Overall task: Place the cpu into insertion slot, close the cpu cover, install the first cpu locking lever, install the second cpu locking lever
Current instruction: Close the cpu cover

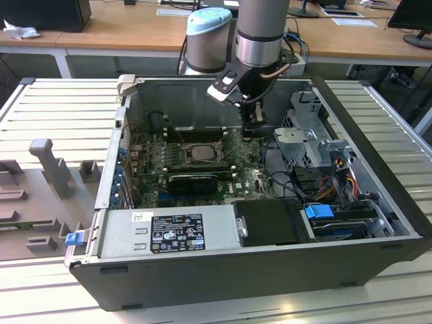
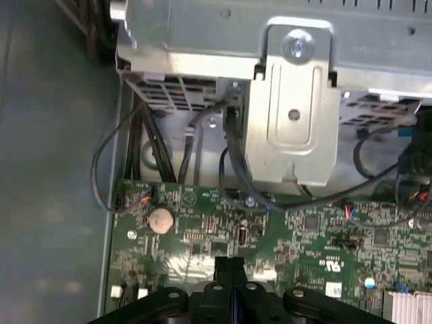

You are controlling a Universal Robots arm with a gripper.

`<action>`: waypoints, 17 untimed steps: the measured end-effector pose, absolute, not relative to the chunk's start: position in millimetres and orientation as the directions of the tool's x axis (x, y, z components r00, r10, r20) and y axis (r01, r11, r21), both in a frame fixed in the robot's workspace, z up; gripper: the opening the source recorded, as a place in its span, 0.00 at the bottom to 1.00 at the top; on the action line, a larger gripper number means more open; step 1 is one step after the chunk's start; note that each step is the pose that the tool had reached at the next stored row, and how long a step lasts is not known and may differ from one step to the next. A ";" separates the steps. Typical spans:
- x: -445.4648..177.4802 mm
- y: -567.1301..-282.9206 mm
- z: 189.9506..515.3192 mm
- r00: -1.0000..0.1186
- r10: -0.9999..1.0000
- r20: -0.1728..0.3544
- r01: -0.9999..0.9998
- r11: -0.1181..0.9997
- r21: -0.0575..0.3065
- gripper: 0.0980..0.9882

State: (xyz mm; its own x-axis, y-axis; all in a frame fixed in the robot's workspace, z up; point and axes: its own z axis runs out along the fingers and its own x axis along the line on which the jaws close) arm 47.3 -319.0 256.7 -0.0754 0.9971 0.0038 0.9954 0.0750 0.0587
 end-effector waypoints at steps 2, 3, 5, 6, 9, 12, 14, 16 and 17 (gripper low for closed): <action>42.8 -319.1 256.7 -0.076 0.997 0.003 0.995 0.075 0.059 0.01; 41.2 -319.1 256.7 -0.075 0.997 0.004 0.995 0.075 0.059 0.01; 34.8 -319.0 256.6 -0.076 0.997 0.004 0.995 0.075 0.059 0.01; 33.4 -319.0 256.6 -0.076 0.997 0.004 0.995 0.075 0.059 0.01; 31.6 -319.0 256.5 -0.075 0.997 0.004 0.995 0.075 0.059 0.01; 30.6 -319.0 256.5 -0.076 0.997 0.004 0.995 0.075 0.059 0.01; 29.0 -319.0 256.5 -0.076 0.997 0.004 0.995 0.075 0.059 0.01; 28.3 -319.0 256.5 -0.076 0.997 0.004 0.995 0.075 0.059 0.01; 27.6 -319.0 256.5 -0.076 0.997 0.004 0.995 0.075 0.059 0.01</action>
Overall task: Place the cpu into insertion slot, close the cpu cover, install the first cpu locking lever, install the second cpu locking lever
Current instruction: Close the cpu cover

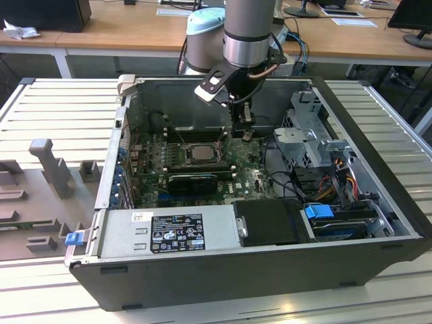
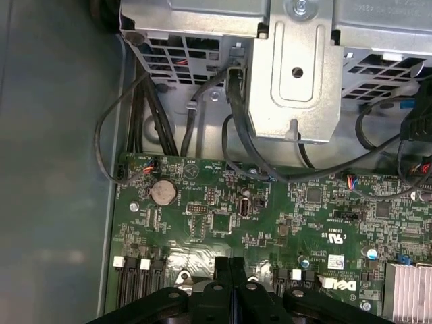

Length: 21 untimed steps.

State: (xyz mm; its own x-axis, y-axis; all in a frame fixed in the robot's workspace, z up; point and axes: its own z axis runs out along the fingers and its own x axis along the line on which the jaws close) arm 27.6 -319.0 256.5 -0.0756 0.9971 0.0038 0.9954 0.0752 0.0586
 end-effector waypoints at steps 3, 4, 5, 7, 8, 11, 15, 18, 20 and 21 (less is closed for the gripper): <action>26.8 -319.0 256.5 -0.076 0.997 0.004 0.995 0.075 0.059 0.01; 26.5 -319.0 256.5 -0.076 0.997 0.004 0.995 0.075 0.059 0.01; 26.3 -319.0 256.5 -0.076 0.997 0.004 0.995 0.075 0.059 0.01; 25.7 -319.0 256.5 -0.076 0.997 0.004 0.995 0.075 0.059 0.01; 25.3 -319.0 256.5 -0.076 0.997 0.004 0.995 0.075 0.059 0.01; 24.0 -319.0 256.5 -0.076 0.997 0.004 0.995 0.075 0.059 0.01; 22.4 -319.0 256.5 -0.076 0.997 0.004 0.995 0.075 0.059 0.01; 21.4 -319.0 256.5 -0.076 0.997 0.004 0.995 0.075 0.059 0.01; 20.7 -319.0 256.5 -0.076 0.997 0.004 0.995 0.075 0.059 0.01; 20.3 -319.0 256.5 -0.076 0.997 0.004 0.995 0.075 0.059 0.01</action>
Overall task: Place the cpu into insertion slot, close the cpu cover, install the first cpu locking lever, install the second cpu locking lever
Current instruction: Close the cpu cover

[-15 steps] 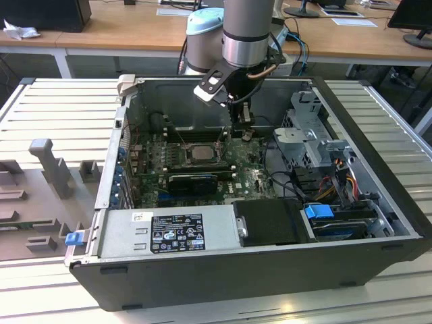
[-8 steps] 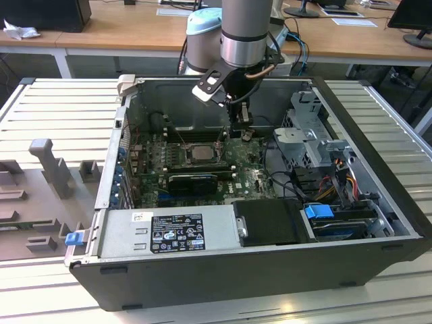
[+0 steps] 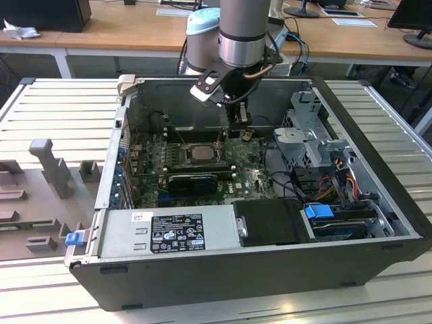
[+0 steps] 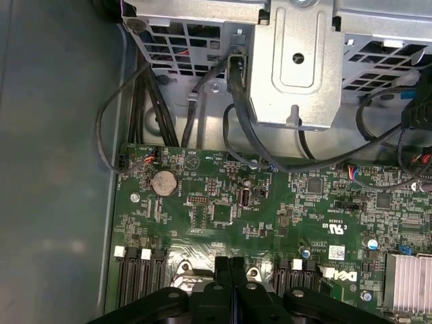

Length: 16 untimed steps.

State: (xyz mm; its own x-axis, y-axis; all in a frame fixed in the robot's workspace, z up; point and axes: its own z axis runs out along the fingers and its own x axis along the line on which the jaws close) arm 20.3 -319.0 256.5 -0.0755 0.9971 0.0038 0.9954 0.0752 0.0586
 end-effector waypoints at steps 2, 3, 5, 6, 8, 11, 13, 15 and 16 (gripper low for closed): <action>19.4 -319.0 256.5 -0.076 0.997 0.004 0.995 0.075 0.059 0.01; 19.1 -319.0 256.5 -0.076 0.997 0.004 0.995 0.075 0.059 0.01; 18.5 -319.0 256.5 -0.076 0.997 0.004 0.995 0.075 0.059 0.01; 18.1 -319.0 256.5 -0.076 0.997 0.004 0.995 0.075 0.059 0.01; 17.1 -319.0 256.5 -0.076 0.997 0.004 0.995 0.075 0.059 0.01; 15.2 -319.0 256.5 -0.076 0.997 0.004 0.995 0.075 0.059 0.01; 14.1 -319.0 256.5 -0.076 0.997 0.004 0.995 0.075 0.059 0.01; 13.2 -319.0 256.5 -0.076 0.997 0.004 0.995 0.075 0.059 0.01; 12.6 -319.0 256.4 -0.076 0.997 0.004 0.995 0.075 0.059 0.01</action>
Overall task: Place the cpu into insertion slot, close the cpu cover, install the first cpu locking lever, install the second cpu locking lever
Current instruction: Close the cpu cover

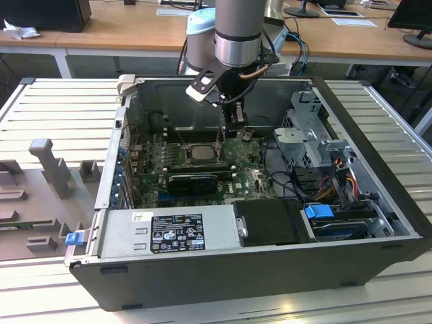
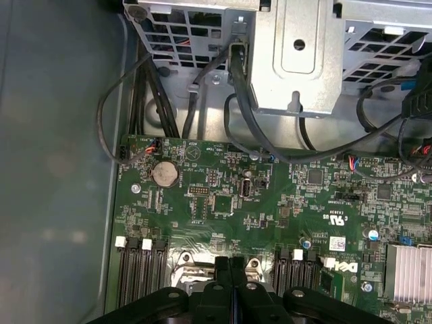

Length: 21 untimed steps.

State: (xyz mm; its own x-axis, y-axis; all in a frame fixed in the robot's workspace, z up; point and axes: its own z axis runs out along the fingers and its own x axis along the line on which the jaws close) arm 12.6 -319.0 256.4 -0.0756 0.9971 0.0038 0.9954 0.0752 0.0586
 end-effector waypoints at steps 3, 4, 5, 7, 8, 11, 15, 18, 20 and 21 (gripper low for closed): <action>9.7 -319.0 256.4 -0.076 0.997 0.004 0.995 0.075 0.059 0.01; 7.4 -319.0 256.3 -0.075 0.997 0.004 0.995 0.075 0.059 0.01; 4.4 -318.9 256.0 -0.076 0.997 0.004 0.995 0.075 0.059 0.01; -5.6 -318.9 251.6 -0.076 0.997 0.004 0.995 0.075 0.059 0.01; -7.3 -319.0 249.6 -0.076 0.997 0.004 0.995 0.075 0.059 0.01; -11.3 -319.0 244.0 -0.077 0.997 0.004 0.995 0.076 0.059 0.01; -28.6 -318.6 237.2 -0.089 0.996 0.005 0.994 0.089 0.058 0.01; -35.7 -318.1 236.5 -0.089 0.996 0.005 0.994 0.089 0.058 0.01; -39.5 -318.2 236.4 -0.089 0.996 0.006 0.994 0.089 0.058 0.01; -40.9 -318.2 236.4 -0.089 0.996 0.006 0.994 0.088 0.058 0.01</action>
State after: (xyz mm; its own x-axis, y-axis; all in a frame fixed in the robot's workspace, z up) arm -40.9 -318.2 236.4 -0.0890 0.9960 0.0060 0.9944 0.0885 0.0585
